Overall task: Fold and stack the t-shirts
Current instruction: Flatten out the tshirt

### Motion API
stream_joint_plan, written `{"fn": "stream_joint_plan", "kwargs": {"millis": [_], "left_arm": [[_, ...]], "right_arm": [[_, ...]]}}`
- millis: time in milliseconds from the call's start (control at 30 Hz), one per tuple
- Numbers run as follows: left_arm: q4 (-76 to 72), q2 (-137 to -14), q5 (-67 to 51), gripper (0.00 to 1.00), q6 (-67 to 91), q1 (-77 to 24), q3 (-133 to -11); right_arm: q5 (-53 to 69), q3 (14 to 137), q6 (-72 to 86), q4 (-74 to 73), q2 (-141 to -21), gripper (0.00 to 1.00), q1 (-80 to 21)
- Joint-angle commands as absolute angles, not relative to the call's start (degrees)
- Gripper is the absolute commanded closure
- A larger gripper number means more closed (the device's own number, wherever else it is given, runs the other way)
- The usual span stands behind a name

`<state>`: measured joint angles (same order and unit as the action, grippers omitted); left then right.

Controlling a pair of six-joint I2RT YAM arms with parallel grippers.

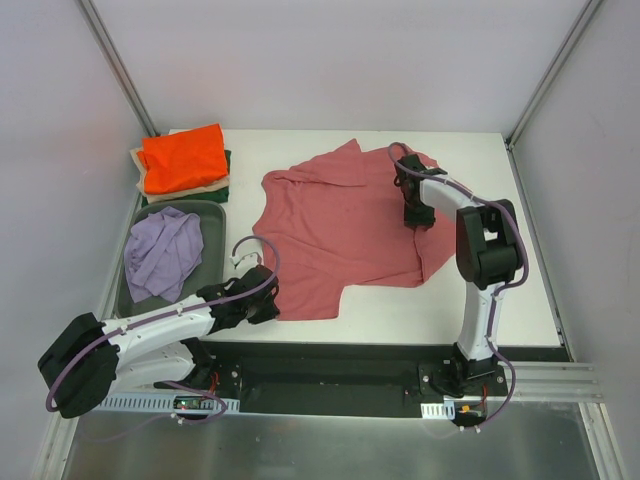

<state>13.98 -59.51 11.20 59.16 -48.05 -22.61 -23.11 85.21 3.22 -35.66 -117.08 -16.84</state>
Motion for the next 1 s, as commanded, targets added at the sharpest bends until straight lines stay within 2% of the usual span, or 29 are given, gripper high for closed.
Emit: {"fn": "stream_joint_plan", "kwargs": {"millis": [0,167,667,967], "left_arm": [[16.79,-59.24,13.80,1.00,58.88,-48.34,-21.45],[16.96,-58.62,14.76,1.00,57.92,-48.43,-21.88],[19.33,-48.78,14.86,1.00,56.07,-48.34,-23.20],[21.71,-40.87,13.45,1.00,56.33,-48.34,-21.98]], "right_arm": [[-24.69,85.35,5.97,-35.95,-116.55,0.74,-15.73],[-24.79,80.87,8.35,-35.42,-112.16,0.99,-13.54],[-27.78,54.60,14.33,-38.76,-79.12,0.99,-5.02],[-27.24,49.31,15.20,-43.06,-64.17,0.99,-2.99]]}}
